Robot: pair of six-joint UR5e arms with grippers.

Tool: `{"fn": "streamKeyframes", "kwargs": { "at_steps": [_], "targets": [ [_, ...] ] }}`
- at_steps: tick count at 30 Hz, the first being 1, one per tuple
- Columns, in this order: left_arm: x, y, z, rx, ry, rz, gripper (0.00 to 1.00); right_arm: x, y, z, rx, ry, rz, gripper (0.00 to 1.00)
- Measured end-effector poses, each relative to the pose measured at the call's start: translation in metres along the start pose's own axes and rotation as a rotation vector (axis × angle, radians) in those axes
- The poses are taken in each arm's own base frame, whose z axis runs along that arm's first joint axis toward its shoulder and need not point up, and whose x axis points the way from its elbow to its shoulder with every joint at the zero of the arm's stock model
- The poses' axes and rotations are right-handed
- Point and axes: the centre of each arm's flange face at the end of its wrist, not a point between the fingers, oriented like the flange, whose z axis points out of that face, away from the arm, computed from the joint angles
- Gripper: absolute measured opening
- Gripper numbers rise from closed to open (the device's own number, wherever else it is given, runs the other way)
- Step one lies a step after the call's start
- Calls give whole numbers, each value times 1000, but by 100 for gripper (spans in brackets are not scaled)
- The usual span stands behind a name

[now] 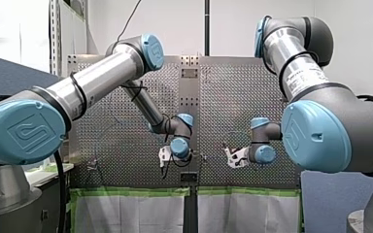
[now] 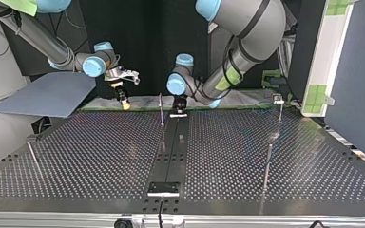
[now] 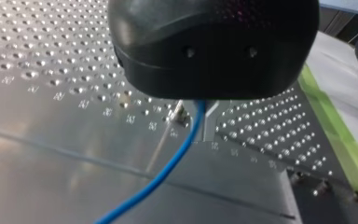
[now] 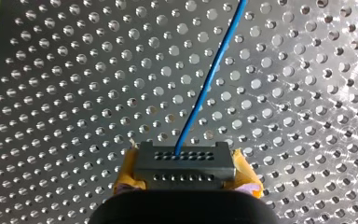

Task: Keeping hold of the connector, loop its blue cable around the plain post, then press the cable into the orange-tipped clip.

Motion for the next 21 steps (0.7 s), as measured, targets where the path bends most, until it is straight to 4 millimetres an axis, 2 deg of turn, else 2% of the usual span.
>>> {"fn": "streamKeyframes", "kwargs": {
  "at_steps": [21],
  "targets": [
    [-27, 7, 17, -20, -22, -3, 2, 13, 8, 13, 12, 39, -5, 0]
  ]
}}
